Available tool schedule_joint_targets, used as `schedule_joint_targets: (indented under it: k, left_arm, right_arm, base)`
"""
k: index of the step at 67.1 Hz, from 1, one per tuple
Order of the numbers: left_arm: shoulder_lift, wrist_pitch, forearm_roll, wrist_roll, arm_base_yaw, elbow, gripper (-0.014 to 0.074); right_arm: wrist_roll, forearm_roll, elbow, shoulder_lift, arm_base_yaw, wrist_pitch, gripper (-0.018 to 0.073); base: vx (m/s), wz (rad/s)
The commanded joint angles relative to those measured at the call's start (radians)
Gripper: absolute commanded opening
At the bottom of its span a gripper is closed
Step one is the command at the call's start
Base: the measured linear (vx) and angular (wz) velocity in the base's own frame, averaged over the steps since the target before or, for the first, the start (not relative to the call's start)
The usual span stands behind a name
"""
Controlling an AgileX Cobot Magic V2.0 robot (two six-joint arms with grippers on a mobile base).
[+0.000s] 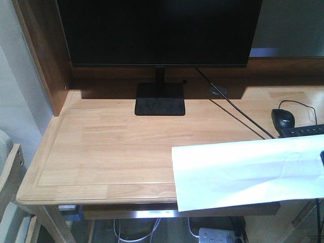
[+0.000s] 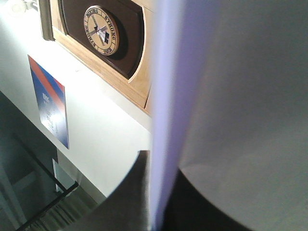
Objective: Grab stapler and paper to desk for stapling
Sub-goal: 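Approach the desk front, holding stapler and paper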
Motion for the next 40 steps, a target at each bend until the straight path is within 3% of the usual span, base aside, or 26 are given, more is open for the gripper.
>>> schedule_joint_targets:
  k: [1,40]
  left_arm:
    - [0.017,-0.115,0.001,-0.002,-0.003,-0.026,-0.0006]
    - [0.017,-0.115,0.001,-0.002,-0.003,-0.026,-0.0006]
  right_arm:
    - [-0.006,0.017,0.025,0.005,0.000,-0.055,-0.0005]
    - [-0.006,0.017,0.025,0.005,0.000,-0.055,-0.0005]
  base:
    - [0.06,0.01]
    - [0.05,0.01]
